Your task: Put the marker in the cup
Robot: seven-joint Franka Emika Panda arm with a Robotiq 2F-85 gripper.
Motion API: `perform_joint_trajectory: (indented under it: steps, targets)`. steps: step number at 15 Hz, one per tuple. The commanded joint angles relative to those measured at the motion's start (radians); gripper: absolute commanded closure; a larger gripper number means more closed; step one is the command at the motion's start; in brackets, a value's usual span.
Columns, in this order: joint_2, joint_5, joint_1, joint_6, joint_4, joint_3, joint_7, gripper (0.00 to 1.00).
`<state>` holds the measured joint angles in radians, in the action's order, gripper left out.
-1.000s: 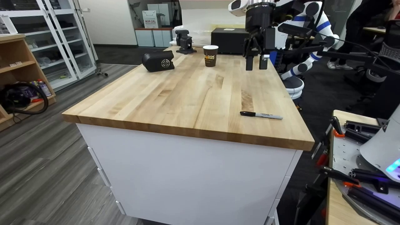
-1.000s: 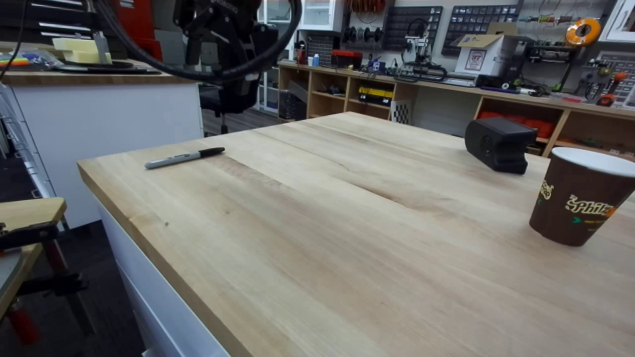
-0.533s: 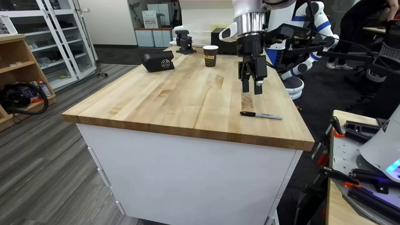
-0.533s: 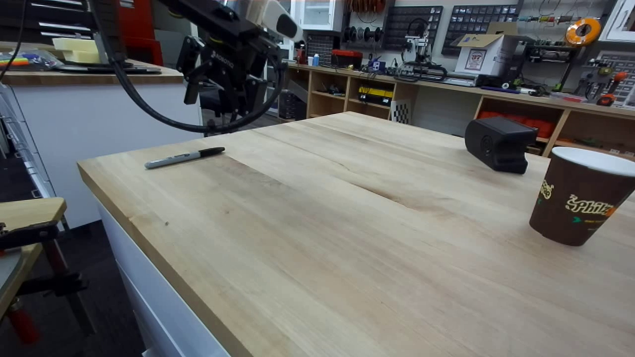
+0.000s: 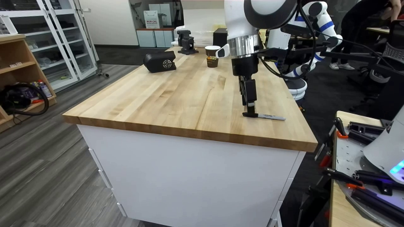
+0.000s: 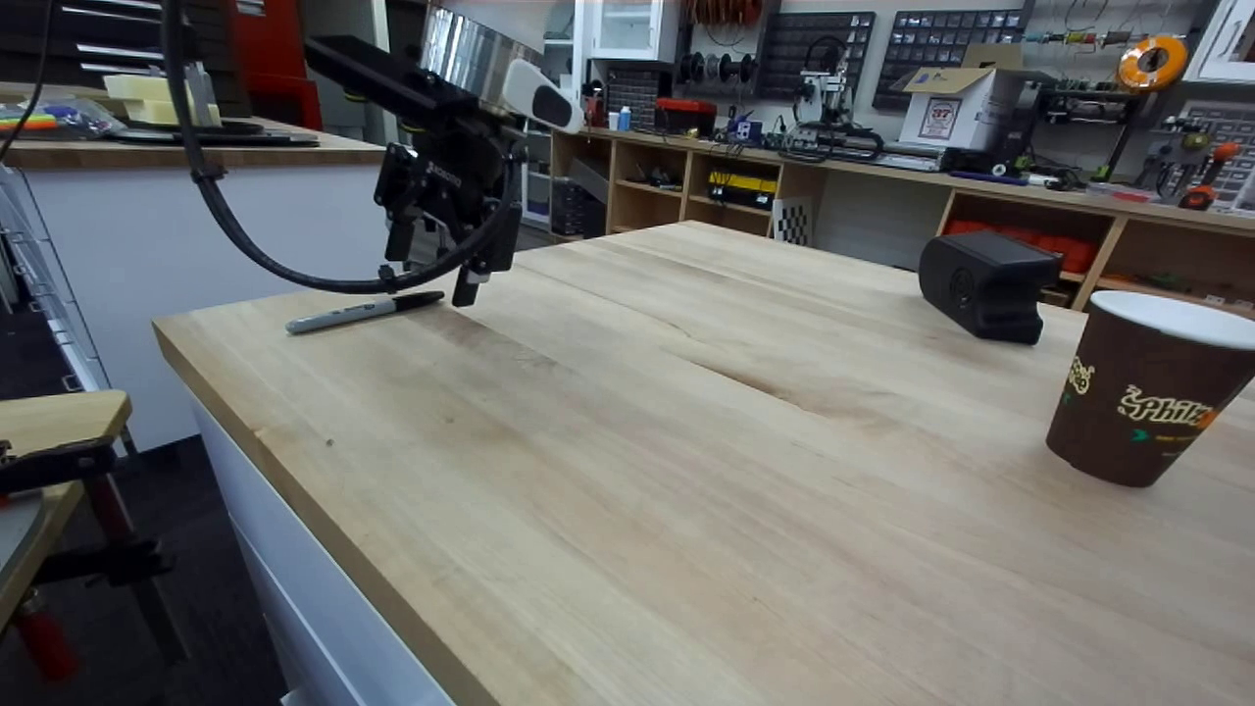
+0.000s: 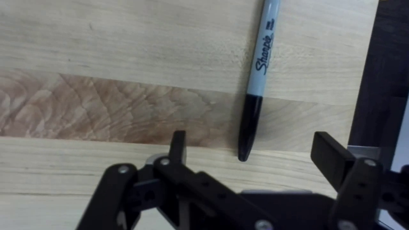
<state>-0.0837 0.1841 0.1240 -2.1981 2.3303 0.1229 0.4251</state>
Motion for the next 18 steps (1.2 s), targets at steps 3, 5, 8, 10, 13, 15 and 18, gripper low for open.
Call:
perform_joint_trajectory:
  steps: [3,5,8,10,13,15,18]
  targets:
    - [0.005,-0.127,0.018,0.016,-0.005,0.023,-0.207,0.00]
    - [0.005,-0.139,0.018,0.020,-0.005,0.030,-0.225,0.26]
    - [0.008,-0.146,0.017,0.022,-0.004,0.035,-0.237,0.36]
    - [0.004,-0.148,0.018,0.020,-0.005,0.037,-0.243,0.51]
    - [0.005,-0.151,0.017,0.024,-0.004,0.037,-0.246,0.71]
    - [0.004,-0.156,0.018,0.021,-0.004,0.039,-0.255,0.84]
    - [0.001,-0.161,0.018,0.019,-0.004,0.039,-0.262,0.95]
